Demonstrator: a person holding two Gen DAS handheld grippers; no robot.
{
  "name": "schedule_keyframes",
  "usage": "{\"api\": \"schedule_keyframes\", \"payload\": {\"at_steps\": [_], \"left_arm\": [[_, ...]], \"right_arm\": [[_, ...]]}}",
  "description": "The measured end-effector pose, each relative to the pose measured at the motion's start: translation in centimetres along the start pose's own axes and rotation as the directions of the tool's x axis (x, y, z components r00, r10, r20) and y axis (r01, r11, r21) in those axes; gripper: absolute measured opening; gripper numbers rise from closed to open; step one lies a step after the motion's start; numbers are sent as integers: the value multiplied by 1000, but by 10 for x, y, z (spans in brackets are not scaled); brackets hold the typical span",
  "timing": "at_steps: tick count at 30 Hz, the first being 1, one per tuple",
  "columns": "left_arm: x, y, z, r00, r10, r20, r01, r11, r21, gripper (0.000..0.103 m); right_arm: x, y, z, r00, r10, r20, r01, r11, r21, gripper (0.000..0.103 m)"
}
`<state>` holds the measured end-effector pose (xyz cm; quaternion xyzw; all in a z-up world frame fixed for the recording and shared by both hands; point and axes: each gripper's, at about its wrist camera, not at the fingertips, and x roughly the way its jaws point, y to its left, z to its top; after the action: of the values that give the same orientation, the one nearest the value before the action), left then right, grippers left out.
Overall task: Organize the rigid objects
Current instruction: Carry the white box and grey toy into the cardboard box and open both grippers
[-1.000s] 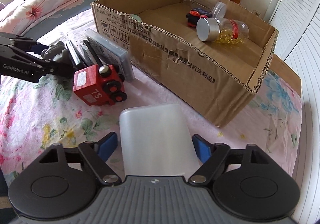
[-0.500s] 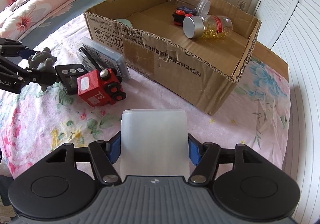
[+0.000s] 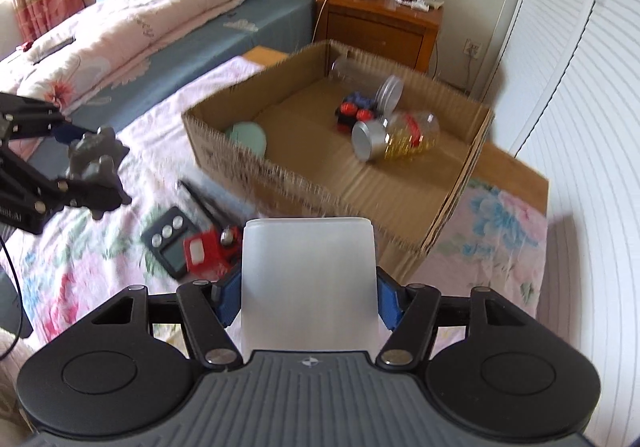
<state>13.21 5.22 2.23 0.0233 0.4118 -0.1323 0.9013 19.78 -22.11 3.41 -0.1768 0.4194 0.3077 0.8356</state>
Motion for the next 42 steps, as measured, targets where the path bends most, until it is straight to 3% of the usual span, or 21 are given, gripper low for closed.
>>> {"api": "schedule_keyframes", "payload": {"at_steps": [7,16,18,20,30,42], "left_arm": [[-4,2,10,999,12,32,-12,1000,9,71],[-5,8,8,999,35,37,-35,999,-9,71],[-5,10,8,999,37,36,-37,999,-10,71],[-5,11,8,999,41,36,-40,999,-9,71],[5,6,23,999,32,34,-32,999,9,71],[53,0,91,999,27,27,-29,998,59,71]], "right_arm": [[-3,-19,49,998,-39,57,39,999,2,69],[36,-41,87,996,-80,36,78,996,52,71],[43,-43,85,995,-97,24,95,993,69,92],[45,-42,79,995,-97,29,95,993,76,100],[26,-32,42,995,-93,38,87,986,142,103],[5,-11,-6,986,-151,70,124,948,293,103]]}}
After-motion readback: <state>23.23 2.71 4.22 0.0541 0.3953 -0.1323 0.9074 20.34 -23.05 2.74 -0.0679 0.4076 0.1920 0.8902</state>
